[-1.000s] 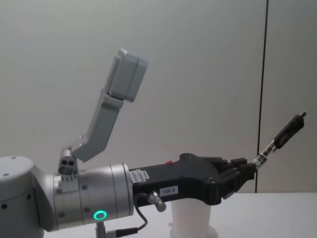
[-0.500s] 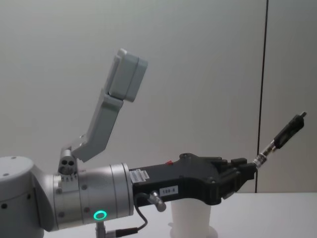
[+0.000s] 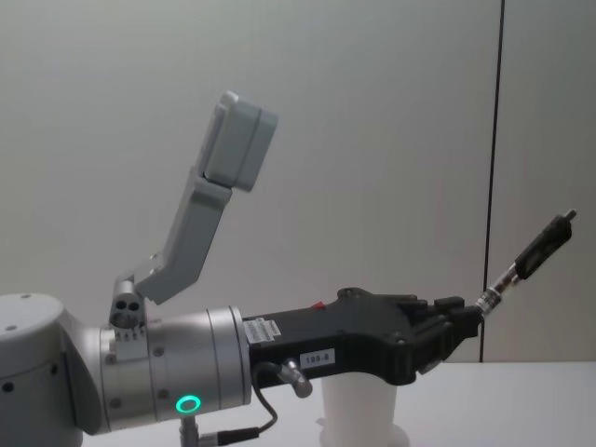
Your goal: Place the pen into the pen holder.
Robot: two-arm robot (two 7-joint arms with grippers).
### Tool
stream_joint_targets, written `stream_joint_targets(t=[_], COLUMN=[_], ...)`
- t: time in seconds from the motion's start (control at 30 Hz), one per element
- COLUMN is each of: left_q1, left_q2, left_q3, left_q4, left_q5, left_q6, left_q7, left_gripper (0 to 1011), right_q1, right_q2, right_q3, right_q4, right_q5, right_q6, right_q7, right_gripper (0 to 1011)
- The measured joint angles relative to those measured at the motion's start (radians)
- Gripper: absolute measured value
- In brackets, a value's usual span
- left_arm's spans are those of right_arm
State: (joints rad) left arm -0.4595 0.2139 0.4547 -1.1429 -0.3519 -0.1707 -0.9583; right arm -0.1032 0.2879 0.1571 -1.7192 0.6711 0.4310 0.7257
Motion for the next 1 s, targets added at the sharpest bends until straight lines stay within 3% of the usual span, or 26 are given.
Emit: stream_joint_targets(t=[0.37,1.0], left_q1=[0.000,0.000], left_q2=[0.000,0.000], left_q3=[0.000,0.000], left_q4=[0.000,0.000], left_q5=[0.000,0.000], left_q6=[0.000,0.000], left_q7=[0.000,0.000], left_gripper=[124,124], right_q1=[-0.009,0.014], right_q2=[-0.025,-0.073], right_q3=[-0.029,-0.088], right_q4=[-0.046,-0.080], right_q5=[0.053,0.098], right_q6=[0.034,0.064], right_q7=[-0.074,-0.222], right_gripper=[1001,1001])
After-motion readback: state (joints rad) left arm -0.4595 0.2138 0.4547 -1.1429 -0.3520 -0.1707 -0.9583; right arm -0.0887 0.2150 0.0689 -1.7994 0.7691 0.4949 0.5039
